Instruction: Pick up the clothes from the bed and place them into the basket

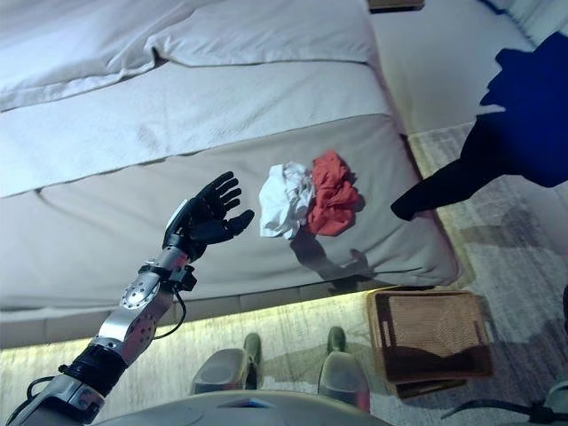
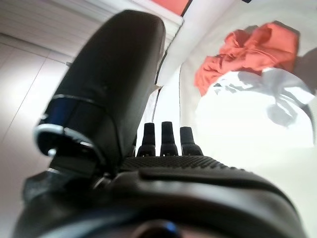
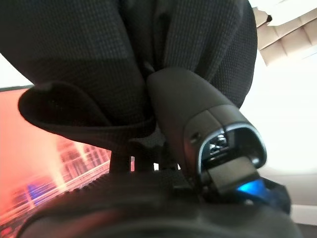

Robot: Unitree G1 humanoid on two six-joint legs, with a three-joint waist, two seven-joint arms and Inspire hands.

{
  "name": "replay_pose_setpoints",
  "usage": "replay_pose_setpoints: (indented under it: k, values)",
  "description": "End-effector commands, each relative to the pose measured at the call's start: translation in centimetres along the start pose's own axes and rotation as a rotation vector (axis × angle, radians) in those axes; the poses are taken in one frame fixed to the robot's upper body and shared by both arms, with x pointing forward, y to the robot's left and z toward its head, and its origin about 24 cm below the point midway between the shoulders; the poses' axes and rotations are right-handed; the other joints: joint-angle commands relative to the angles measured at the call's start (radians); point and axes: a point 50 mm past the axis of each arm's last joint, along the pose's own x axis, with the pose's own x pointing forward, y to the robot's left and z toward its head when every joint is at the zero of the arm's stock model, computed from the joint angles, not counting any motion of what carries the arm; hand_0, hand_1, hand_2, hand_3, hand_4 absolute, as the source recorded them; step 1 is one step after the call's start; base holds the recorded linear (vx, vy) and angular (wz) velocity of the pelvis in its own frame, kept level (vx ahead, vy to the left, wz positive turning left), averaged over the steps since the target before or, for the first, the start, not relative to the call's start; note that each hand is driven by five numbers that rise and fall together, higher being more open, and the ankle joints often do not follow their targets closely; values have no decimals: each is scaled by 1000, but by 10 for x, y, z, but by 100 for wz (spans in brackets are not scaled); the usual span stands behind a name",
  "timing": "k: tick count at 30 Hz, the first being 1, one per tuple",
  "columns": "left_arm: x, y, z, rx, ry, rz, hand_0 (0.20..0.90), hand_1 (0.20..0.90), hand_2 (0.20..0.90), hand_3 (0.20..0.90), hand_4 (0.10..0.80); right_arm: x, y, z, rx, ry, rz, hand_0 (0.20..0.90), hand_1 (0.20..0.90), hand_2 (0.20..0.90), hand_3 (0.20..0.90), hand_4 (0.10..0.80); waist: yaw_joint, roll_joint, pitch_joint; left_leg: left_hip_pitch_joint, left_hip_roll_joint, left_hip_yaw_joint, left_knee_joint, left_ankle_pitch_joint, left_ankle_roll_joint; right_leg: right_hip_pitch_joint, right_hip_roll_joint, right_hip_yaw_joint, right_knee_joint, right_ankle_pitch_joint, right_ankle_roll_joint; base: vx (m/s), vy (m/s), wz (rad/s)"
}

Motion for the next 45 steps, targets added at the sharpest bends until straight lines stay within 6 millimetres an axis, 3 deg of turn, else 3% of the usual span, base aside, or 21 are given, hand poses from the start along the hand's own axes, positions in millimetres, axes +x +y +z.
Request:
replay_pose_setpoints:
  k: [1,8,12,16,23,31,38,45]
  values:
    - [0,-10,-5,-52,-66,-7,900,900,900,900,800,-4,-23,9,-3,-112,-146,300,300,300,200,100,-47,21,-173,83,91,21,-224,31,-11,-66,61,19,-18,19,57,-93,18,-15]
    - [14,-10,-12,-63,-46,56,900,900,900,900,800,-26,15,-15,62,-42,-47,300,300,300,200,100,-116,24,-180,132,102,59,-291,40,-12,-67,78,67,-59,46,67,-88,21,-27]
    - [17,-6,-15,-36,-37,97,900,900,900,900,800,-37,31,-17,69,-47,-5,300,300,300,200,100,-154,27,-179,159,103,91,-300,35,-9,-65,91,98,-58,45,67,-27,30,-25]
    - [18,-4,-12,-9,-51,140,900,900,900,900,800,-49,40,-21,33,-64,-8,300,300,300,200,100,-182,30,-170,171,100,117,-287,16,-5,-78,95,124,-54,49,70,-13,12,-31]
    - [21,-2,-12,3,-43,156,900,900,900,900,800,-51,47,-22,31,-21,63,300,300,300,200,100,-212,34,-148,182,96,157,-289,5,-2,-93,99,145,-57,56,77,-44,-25,-31]
    - [19,-2,-10,25,-48,134,900,900,900,900,800,-56,60,-35,20,23,166,300,300,300,200,100,-239,52,-125,188,99,189,-282,-2,-5,-117,109,170,-36,53,74,-17,-28,-17]
    - [19,-7,-14,7,-49,99,900,900,900,900,800,-65,94,-36,213,58,388,300,300,300,200,100,-239,74,-110,192,100,204,-278,-5,-16,-115,108,174,-41,50,68,11,-14,-8]
    - [21,-13,-20,4,-19,59,900,900,900,900,800,-73,123,-39,278,114,490,300,300,300,200,100,-216,86,-105,194,108,190,-290,1,-26,-106,104,156,-54,47,61,13,-41,2]
